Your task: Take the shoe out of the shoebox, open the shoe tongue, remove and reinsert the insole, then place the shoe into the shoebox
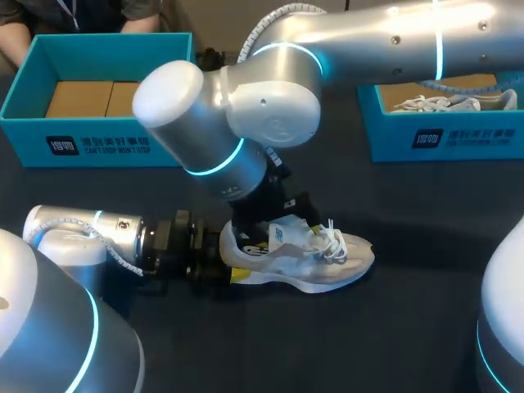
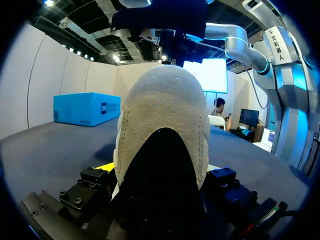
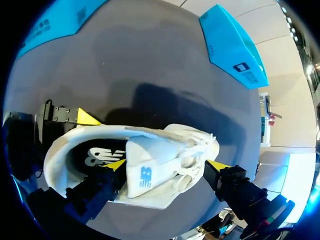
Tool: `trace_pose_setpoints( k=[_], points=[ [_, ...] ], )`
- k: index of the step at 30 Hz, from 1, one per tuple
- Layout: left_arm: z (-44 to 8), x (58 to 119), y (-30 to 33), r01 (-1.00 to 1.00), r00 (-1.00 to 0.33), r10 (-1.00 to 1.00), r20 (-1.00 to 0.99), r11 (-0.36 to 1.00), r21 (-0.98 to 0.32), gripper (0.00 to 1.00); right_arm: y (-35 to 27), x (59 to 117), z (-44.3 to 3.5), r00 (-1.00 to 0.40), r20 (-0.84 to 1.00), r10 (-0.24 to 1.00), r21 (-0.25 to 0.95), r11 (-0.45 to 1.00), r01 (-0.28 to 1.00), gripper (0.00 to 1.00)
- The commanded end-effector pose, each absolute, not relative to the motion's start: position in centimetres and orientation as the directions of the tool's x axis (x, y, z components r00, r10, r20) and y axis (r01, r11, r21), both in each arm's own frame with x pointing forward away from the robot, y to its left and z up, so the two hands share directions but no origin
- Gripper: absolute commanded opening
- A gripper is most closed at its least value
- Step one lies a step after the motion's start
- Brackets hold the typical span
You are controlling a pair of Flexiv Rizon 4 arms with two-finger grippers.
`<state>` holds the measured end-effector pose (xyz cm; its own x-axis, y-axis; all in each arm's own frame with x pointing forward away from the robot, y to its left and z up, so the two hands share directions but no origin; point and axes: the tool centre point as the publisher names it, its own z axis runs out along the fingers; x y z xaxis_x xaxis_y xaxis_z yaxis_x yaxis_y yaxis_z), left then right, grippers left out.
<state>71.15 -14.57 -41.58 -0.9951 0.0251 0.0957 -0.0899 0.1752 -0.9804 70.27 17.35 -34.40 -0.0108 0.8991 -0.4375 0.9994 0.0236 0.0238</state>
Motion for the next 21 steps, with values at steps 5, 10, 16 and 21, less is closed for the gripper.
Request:
trace_pose_setpoints(
  k=[5, 10, 16, 21],
  points=[
    [-41.5, 71.0, -14.6, -0.090, -0.995, 0.020, 0.095, 0.176, -0.980, 0.00, 15.3, 69.6, -34.0, 0.857, -0.194, 0.477, 0.377, -0.770, 0.514, 1.00],
    [-41.5, 71.0, -14.6, -0.090, -0.995, 0.020, 0.095, 0.176, -0.980, 0.00, 14.3, 69.3, -33.3, 0.870, -0.189, 0.455, 0.361, -0.792, 0.493, 1.00],
    [-41.5, 71.0, -14.6, -0.090, -0.995, 0.020, 0.095, 0.176, -0.980, 0.00, 13.8, 69.2, -32.8, 0.871, -0.185, 0.455, 0.331, -0.806, 0.491, 0.55],
    [-41.5, 71.0, -14.6, -0.090, -0.995, 0.020, 0.095, 0.176, -0.980, 0.00, 13.9, 69.2, -32.7, 0.853, -0.180, 0.490, 0.287, -0.803, 0.522, 0.42]
  ],
)
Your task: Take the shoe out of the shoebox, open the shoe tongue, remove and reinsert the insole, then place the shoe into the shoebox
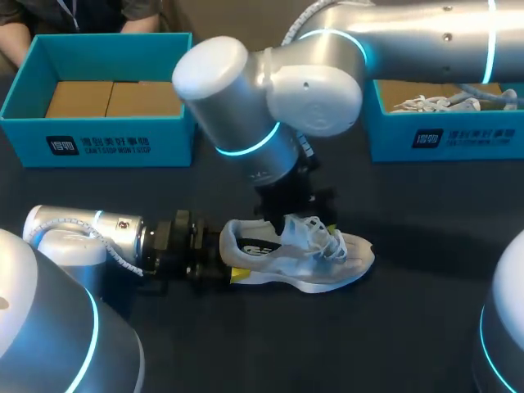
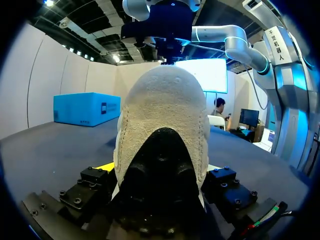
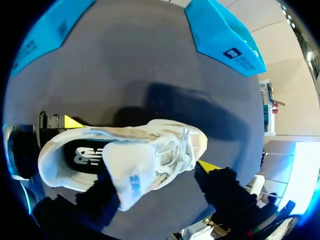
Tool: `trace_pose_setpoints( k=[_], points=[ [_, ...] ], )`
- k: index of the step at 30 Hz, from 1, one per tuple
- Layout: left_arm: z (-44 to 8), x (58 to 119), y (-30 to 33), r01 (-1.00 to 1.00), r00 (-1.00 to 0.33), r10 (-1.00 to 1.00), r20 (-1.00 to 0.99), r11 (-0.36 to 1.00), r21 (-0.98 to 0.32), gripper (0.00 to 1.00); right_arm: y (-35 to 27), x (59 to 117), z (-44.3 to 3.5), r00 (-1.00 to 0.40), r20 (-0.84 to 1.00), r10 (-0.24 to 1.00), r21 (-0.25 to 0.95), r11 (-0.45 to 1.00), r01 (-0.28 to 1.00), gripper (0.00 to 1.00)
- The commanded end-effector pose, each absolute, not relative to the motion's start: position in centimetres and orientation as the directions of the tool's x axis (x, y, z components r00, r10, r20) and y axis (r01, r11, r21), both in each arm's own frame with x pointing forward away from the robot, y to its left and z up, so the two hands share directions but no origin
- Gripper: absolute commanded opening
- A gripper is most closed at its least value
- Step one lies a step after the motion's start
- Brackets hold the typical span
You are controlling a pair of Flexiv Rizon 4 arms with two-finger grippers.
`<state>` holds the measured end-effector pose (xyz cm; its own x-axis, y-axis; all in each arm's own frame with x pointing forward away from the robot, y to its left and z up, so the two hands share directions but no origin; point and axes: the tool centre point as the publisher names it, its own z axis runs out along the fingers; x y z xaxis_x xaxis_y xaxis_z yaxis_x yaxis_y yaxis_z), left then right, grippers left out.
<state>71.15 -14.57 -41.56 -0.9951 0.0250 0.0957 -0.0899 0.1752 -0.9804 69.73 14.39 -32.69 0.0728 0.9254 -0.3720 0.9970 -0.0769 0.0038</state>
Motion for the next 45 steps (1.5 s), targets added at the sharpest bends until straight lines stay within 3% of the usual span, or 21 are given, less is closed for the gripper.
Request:
trace_pose_setpoints(
  k=[1, 2, 8, 15, 29, 36, 45],
  points=[
    [-41.5, 71.0, -14.6, -0.090, -0.995, 0.020, 0.095, 0.176, -0.980, 0.00, 14.0, 69.1, -32.7, 0.849, -0.179, 0.498, 0.279, -0.802, 0.529, 0.41],
    [-41.5, 71.0, -14.6, -0.090, -0.995, 0.020, 0.095, 0.176, -0.980, 0.00, 14.0, 69.1, -32.7, 0.846, -0.176, 0.503, 0.269, -0.802, 0.533, 0.40],
    [-41.5, 71.0, -14.6, -0.090, -0.995, 0.020, 0.095, 0.176, -0.980, 0.00, 13.6, 68.9, -32.7, 0.835, -0.177, 0.521, 0.234, -0.802, 0.550, 0.00],
    [-41.5, 71.0, -14.6, -0.090, -0.995, 0.020, 0.095, 0.176, -0.980, 0.00, 12.1, 68.7, -31.8, 0.808, -0.086, 0.583, 0.115, -0.799, 0.590, 0.00],
    [-41.5, 71.0, -14.6, -0.090, -0.995, 0.020, 0.095, 0.176, -0.980, 0.00, 12.1, 68.7, -31.8, 0.808, -0.086, 0.583, 0.115, -0.799, 0.590, 0.00],
    [-41.5, 71.0, -14.6, -0.090, -0.995, 0.020, 0.095, 0.176, -0.980, 0.00, 9.1, 69.1, -31.9, 0.739, 0.012, 0.674, -0.052, -0.738, 0.673, 0.00],
    [-41.5, 71.0, -14.6, -0.090, -0.995, 0.020, 0.095, 0.176, -0.980, 0.00, 7.3, 68.7, -33.3, 0.690, 0.171, 0.704, -0.142, -0.675, 0.724, 0.00]
  ],
)
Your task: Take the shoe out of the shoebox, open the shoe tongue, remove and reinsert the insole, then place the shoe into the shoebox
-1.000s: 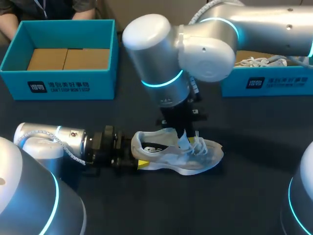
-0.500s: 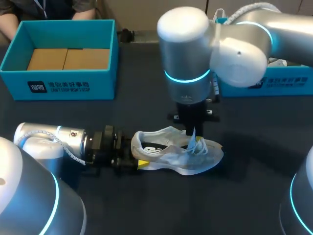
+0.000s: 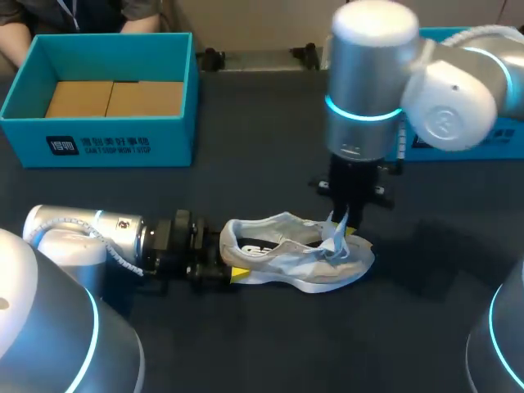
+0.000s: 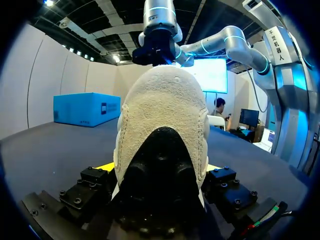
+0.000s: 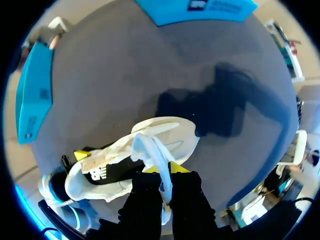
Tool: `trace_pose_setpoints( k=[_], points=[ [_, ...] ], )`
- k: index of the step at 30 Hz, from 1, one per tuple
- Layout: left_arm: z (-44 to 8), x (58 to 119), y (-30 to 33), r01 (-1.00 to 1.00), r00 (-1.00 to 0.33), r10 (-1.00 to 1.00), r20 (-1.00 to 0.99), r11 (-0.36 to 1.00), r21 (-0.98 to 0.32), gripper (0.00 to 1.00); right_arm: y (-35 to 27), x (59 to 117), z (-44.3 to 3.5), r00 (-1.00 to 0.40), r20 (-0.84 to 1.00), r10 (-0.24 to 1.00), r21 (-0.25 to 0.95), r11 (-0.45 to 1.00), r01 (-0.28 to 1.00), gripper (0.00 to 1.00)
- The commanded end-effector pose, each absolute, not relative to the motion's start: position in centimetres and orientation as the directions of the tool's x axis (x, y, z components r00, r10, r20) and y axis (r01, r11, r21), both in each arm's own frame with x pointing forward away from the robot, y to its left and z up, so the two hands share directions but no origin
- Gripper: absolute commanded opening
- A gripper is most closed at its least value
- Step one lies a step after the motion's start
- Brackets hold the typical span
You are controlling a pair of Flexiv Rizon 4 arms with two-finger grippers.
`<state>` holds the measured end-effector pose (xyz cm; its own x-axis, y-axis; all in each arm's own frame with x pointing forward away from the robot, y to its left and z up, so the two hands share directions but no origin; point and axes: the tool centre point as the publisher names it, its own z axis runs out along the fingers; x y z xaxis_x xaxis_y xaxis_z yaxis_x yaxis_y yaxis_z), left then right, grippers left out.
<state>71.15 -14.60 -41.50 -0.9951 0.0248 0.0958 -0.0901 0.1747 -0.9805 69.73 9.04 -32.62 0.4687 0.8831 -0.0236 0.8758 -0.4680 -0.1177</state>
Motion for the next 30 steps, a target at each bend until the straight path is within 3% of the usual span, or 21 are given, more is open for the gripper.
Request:
trace_pose_setpoints(
  k=[1, 10, 20, 30],
  points=[
    [-41.5, 71.0, -14.6, -0.090, -0.995, 0.020, 0.095, 0.176, -0.980, 0.00, 7.3, 68.6, -33.5, 0.660, 0.210, 0.721, -0.141, -0.646, 0.750, 0.00],
    [-41.5, 71.0, -14.6, -0.090, -0.995, 0.020, 0.095, 0.176, -0.980, 0.00, 7.1, 68.2, -34.1, 0.524, 0.334, 0.784, -0.083, -0.529, 0.845, 0.00],
    [-41.5, 71.0, -14.6, -0.090, -0.995, 0.020, 0.095, 0.176, -0.980, 0.00, 7.6, 69.7, -35.1, 0.255, 0.412, 0.874, -0.028, -0.268, 0.963, 0.00],
    [-41.5, 71.0, -14.6, -0.090, -0.995, 0.020, 0.095, 0.176, -0.980, 0.00, 6.1, 70.5, -36.5, 0.181, 0.415, 0.892, 0.001, -0.199, 0.980, 0.00]
  ],
)
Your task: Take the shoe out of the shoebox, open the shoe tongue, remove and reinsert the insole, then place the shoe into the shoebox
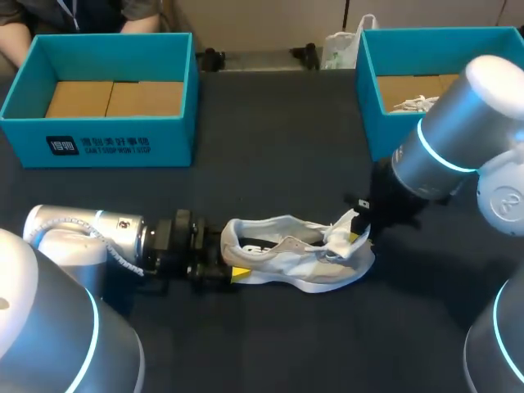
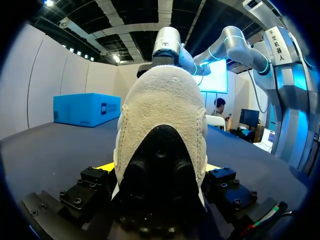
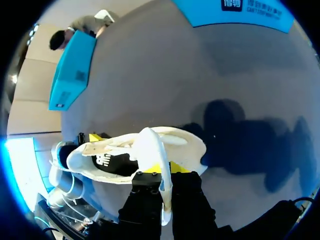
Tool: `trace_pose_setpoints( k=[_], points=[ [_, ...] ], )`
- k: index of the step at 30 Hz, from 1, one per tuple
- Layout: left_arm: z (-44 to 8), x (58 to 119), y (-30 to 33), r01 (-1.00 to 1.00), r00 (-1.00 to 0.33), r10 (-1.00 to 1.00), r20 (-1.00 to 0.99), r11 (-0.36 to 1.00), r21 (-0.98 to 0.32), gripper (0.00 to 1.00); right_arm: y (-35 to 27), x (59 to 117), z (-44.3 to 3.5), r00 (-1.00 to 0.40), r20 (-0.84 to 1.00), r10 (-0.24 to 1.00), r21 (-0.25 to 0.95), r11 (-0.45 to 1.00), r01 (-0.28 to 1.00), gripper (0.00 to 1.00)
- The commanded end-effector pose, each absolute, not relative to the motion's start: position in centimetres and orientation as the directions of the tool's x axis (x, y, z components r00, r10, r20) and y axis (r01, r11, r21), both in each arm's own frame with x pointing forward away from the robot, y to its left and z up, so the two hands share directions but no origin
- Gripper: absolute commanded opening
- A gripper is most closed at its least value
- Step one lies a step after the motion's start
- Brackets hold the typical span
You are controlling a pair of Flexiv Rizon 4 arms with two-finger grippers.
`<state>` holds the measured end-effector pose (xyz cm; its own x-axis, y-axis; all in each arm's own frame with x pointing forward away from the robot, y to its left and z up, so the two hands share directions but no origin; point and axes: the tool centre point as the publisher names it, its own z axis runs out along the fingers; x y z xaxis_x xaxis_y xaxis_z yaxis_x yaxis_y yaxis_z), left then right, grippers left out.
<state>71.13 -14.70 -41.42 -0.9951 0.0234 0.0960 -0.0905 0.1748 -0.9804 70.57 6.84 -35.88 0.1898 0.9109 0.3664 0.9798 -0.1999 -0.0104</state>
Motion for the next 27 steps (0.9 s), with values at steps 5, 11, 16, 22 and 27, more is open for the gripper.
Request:
trace_pose_setpoints(
  k=[5, 11, 16, 22, 27],
  points=[
    [-41.5, 71.0, -14.6, -0.090, -0.995, 0.020, 0.095, 0.176, -0.980, 0.00, 4.9, 70.0, -37.0, 0.182, 0.410, 0.894, 0.033, -0.213, 0.976, 0.00],
    [-41.5, 71.0, -14.6, -0.090, -0.995, 0.020, 0.095, 0.176, -0.980, 0.00, 3.0, 69.7, -36.9, 0.283, 0.329, 0.901, 0.006, -0.302, 0.953, 0.46],
    [-41.5, 71.0, -14.6, -0.090, -0.995, 0.020, 0.095, 0.176, -0.980, 0.00, 1.2, 69.6, -34.7, 0.316, 0.258, 0.913, 0.055, -0.341, 0.939, 0.62],
    [-41.5, 71.0, -14.6, -0.090, -0.995, 0.020, 0.095, 0.176, -0.980, 0.00, 0.8, 69.7, -30.3, 0.344, 0.148, 0.927, 0.147, -0.365, 0.919, 0.57],
    [-41.5, 71.0, -14.6, -0.090, -0.995, 0.020, 0.095, 0.176, -0.980, 0.00, 2.7, 69.6, -26.6, 0.347, 0.016, 0.938, 0.227, -0.341, 0.912, 0.46]
  ],
)
